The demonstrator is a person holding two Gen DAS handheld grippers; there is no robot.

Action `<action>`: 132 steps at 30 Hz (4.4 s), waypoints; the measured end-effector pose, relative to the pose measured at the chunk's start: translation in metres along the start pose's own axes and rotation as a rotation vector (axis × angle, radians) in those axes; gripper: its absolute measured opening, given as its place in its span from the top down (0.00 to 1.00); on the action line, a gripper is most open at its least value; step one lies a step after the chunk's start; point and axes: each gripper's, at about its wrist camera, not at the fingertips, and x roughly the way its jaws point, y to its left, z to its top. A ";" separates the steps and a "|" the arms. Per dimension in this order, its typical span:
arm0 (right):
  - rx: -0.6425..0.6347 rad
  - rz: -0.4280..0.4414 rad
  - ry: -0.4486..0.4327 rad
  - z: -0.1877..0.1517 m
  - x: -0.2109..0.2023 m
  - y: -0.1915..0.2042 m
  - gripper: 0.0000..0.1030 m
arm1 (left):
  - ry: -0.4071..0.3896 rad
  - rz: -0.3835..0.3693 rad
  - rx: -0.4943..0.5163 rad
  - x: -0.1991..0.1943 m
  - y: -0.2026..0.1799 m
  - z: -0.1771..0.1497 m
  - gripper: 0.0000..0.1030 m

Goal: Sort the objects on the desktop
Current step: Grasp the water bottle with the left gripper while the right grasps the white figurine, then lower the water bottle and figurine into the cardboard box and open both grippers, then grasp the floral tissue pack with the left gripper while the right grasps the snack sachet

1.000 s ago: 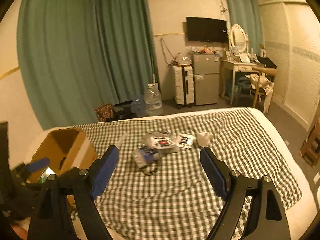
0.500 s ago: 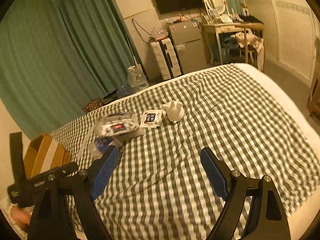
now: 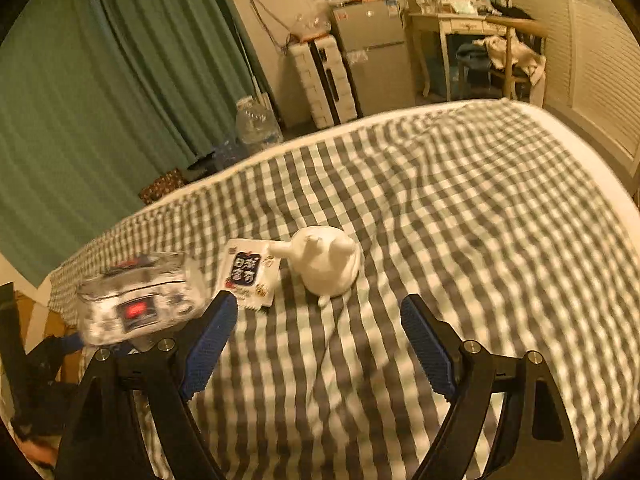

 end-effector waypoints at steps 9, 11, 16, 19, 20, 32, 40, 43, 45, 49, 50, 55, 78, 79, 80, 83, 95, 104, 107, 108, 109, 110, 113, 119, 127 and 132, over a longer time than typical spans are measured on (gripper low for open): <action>-0.003 -0.033 0.099 0.019 0.047 -0.002 0.54 | 0.050 -0.064 0.124 0.023 -0.019 -0.005 0.38; -0.018 -0.030 0.093 0.016 0.040 0.000 0.54 | 0.056 -0.049 0.133 0.021 -0.020 -0.006 0.38; -0.046 -0.035 0.076 -0.007 0.002 0.006 0.54 | 0.076 -0.047 0.089 0.001 -0.017 -0.017 0.38; -0.022 -0.028 0.082 -0.021 -0.025 0.006 0.54 | 0.080 -0.098 0.006 -0.025 -0.008 -0.026 0.38; -0.020 -0.024 0.091 -0.024 -0.032 0.007 0.54 | 0.082 -0.100 -0.011 -0.032 -0.004 -0.028 0.38; -0.020 0.119 0.004 -0.058 -0.169 0.081 0.54 | 0.081 -0.100 -0.139 -0.153 0.037 -0.069 0.38; -0.182 0.196 -0.072 -0.069 -0.251 0.185 0.54 | -0.065 -0.065 -0.171 -0.258 0.098 -0.077 0.38; -0.244 0.229 -0.069 -0.076 -0.267 0.232 0.54 | -0.107 -0.028 -0.177 -0.292 0.138 -0.084 0.38; -0.274 0.259 -0.074 -0.082 -0.272 0.262 0.54 | -0.116 -0.010 -0.179 -0.305 0.159 -0.089 0.38; -0.323 0.336 -0.026 -0.097 -0.264 0.327 0.54 | -0.122 0.020 -0.226 -0.319 0.211 -0.111 0.38; -0.327 0.358 0.010 -0.103 -0.255 0.346 0.54 | -0.129 0.022 -0.245 -0.319 0.221 -0.116 0.38; -0.350 0.358 0.143 -0.129 -0.211 0.406 0.54 | -0.102 0.045 -0.260 -0.305 0.261 -0.142 0.39; -0.203 0.253 0.070 -0.111 -0.213 0.377 0.30 | -0.102 -0.043 -0.311 -0.300 0.278 -0.173 0.16; -0.209 0.234 0.047 -0.110 -0.221 0.365 0.30 | -0.099 -0.039 -0.318 -0.301 0.271 -0.172 0.16; -0.223 0.220 0.024 -0.108 -0.229 0.350 0.30 | -0.095 -0.035 -0.322 -0.303 0.261 -0.171 0.15; -0.224 0.170 -0.008 -0.102 -0.247 0.312 0.30 | -0.084 -0.016 -0.280 -0.304 0.218 -0.159 0.13; -0.099 0.115 -0.120 -0.096 -0.274 0.166 0.26 | -0.153 -0.028 -0.080 -0.254 0.030 -0.110 0.03; 0.080 0.029 -0.260 -0.113 -0.221 0.061 0.24 | -0.021 0.007 -0.022 -0.155 -0.020 -0.088 0.03; 0.119 -0.002 -0.266 -0.118 -0.202 0.031 0.24 | -0.003 0.027 -0.024 -0.129 -0.025 -0.074 0.03; 0.127 -0.008 -0.258 -0.118 -0.194 0.023 0.24 | 0.000 0.036 -0.030 -0.122 -0.025 -0.069 0.03; 0.137 -0.012 -0.244 -0.117 -0.185 0.015 0.24 | 0.000 0.046 -0.044 -0.112 -0.026 -0.061 0.03; 0.147 -0.010 -0.222 -0.116 -0.176 0.009 0.24 | -0.006 0.062 -0.054 -0.104 -0.027 -0.056 0.03; 0.195 -0.003 -0.167 -0.120 -0.150 -0.012 0.24 | -0.054 0.161 -0.061 -0.083 -0.035 -0.045 0.03; 0.269 0.003 -0.071 -0.121 -0.118 -0.033 0.24 | -0.043 0.167 -0.072 -0.031 -0.048 -0.013 0.03; 0.256 0.021 -0.011 -0.112 -0.085 -0.037 0.24 | 0.012 0.113 -0.067 0.019 -0.026 0.026 0.72; 0.113 0.053 -0.058 -0.079 -0.065 -0.008 0.24 | -0.085 0.014 -0.232 -0.029 0.016 0.018 0.74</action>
